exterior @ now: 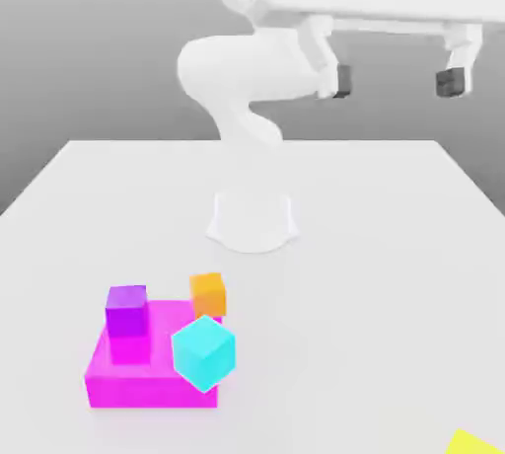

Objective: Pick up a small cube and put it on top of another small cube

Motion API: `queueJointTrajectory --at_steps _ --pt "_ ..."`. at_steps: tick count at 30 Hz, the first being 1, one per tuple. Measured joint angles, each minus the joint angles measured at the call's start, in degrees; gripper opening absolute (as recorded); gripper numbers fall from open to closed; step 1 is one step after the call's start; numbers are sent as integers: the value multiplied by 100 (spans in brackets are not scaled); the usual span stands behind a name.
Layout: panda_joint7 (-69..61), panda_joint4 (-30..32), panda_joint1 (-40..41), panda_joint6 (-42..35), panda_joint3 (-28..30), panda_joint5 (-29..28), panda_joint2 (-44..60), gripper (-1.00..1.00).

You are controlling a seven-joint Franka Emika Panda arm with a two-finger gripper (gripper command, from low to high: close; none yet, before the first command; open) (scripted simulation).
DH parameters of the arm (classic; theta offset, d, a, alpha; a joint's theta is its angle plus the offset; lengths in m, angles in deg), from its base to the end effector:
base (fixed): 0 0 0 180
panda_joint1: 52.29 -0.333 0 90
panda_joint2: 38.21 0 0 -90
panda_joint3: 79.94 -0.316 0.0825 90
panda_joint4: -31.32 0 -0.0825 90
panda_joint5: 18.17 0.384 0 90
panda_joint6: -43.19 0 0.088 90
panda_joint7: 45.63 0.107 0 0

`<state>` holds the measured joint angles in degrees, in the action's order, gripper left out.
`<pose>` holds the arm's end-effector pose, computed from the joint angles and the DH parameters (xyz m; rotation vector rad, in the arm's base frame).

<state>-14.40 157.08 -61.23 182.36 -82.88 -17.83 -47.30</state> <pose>0.5224 0.1109 0.4941 -2.9083 0.4999 -0.5475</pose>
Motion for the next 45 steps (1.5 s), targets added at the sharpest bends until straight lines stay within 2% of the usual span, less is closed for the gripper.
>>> queueJointTrajectory --at_steps 16,20,21,27,32,39,45 --pt "-932 -548 -692 660 -396 -544 3342 0" --pt "-906 -719 -821 1182 -308 -702 4174 0" --pt "-890 -752 -841 1297 -284 -728 4327 -100" --pt "-891 -769 -852 1349 -272 -731 4403 -100" --pt "-969 -576 -784 783 -348 -557 3640 -100" --pt "207 603 -427 528 59 82 2178 -100" --pt "1603 1678 94 362 363 237 932 -100"
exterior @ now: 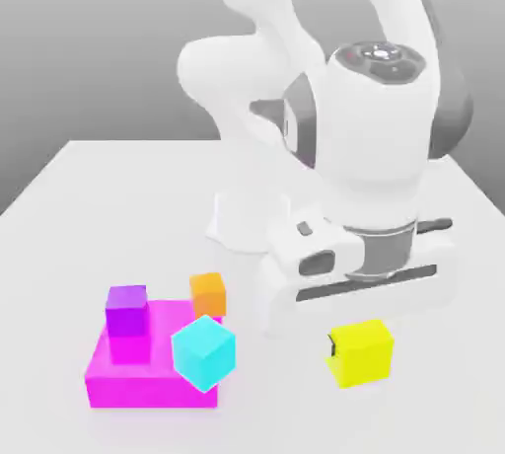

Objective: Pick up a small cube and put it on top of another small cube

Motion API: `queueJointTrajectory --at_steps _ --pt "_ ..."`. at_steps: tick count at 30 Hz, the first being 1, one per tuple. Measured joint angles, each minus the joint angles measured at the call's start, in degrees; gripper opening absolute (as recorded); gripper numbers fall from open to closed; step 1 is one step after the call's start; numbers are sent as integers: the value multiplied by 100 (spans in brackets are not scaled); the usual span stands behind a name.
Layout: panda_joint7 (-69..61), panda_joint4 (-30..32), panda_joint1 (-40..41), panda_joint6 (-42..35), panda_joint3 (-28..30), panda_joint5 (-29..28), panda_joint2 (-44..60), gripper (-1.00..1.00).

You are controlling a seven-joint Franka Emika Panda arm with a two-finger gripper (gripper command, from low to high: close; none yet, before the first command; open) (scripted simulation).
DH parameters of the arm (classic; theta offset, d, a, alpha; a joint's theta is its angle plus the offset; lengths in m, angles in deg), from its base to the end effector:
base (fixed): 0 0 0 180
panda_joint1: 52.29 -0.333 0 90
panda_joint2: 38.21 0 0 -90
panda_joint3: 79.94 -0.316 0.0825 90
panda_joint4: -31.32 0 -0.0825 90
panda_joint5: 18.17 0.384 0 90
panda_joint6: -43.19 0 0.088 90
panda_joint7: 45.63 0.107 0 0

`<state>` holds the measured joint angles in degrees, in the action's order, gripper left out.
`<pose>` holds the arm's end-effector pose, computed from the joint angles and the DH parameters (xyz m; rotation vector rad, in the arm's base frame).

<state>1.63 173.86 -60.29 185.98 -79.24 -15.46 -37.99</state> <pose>0.4660 0.0594 0.2859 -2.9078 1.1196 0.0197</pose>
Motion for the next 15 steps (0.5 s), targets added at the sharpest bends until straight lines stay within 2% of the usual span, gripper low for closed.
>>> queueJointTrajectory --at_steps 7,15 --pt "1850 1257 668 -185 120 -121 -1449 -100" --pt "3908 2668 1852 -350 -16 -263 -3022 -100"
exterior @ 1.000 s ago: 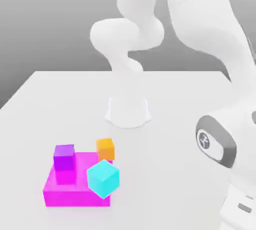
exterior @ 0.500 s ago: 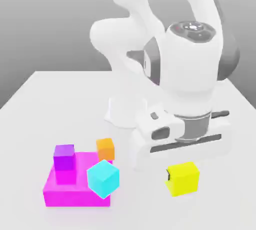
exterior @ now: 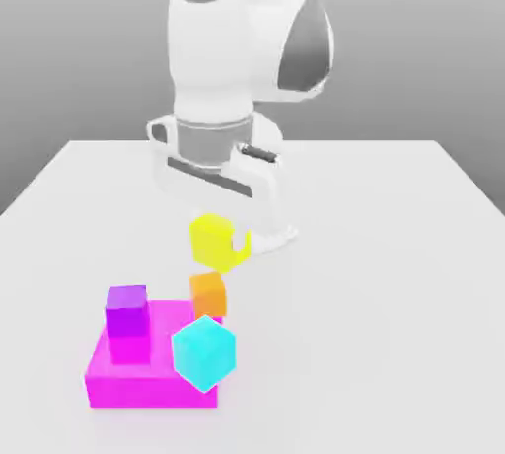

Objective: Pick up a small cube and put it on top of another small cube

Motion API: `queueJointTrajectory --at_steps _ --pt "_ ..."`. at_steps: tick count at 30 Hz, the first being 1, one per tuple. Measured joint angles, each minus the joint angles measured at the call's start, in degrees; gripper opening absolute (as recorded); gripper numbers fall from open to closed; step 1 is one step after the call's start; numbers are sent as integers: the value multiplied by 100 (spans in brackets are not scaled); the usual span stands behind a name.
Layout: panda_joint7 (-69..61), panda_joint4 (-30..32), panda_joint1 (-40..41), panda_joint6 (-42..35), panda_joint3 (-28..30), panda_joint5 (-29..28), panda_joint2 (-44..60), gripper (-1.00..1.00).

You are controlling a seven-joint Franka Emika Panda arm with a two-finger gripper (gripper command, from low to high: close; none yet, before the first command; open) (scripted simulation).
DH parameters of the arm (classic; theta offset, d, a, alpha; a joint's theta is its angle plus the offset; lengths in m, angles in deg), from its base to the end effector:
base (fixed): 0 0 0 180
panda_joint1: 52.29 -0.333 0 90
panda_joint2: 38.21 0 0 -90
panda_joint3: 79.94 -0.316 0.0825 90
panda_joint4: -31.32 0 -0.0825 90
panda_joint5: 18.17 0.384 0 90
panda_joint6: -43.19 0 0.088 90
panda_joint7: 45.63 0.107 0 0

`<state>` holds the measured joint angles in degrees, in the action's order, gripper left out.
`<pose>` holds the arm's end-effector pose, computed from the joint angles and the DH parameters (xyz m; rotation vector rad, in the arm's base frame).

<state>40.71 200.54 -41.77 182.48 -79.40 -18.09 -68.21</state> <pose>0.3091 -0.0599 0.3041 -2.0703 2.3561 0.0039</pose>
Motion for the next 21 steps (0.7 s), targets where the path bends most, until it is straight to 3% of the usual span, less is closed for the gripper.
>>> queueJointTrajectory --at_steps 7,8,15,21 --pt "218 347 153 1452 -38 -18 1105 -100" --pt "218 364 152 1576 -38 -15 1212 100" --pt "222 361 155 1545 -39 -21 1190 100" --pt "213 190 165 263 -50 -13 80 100"
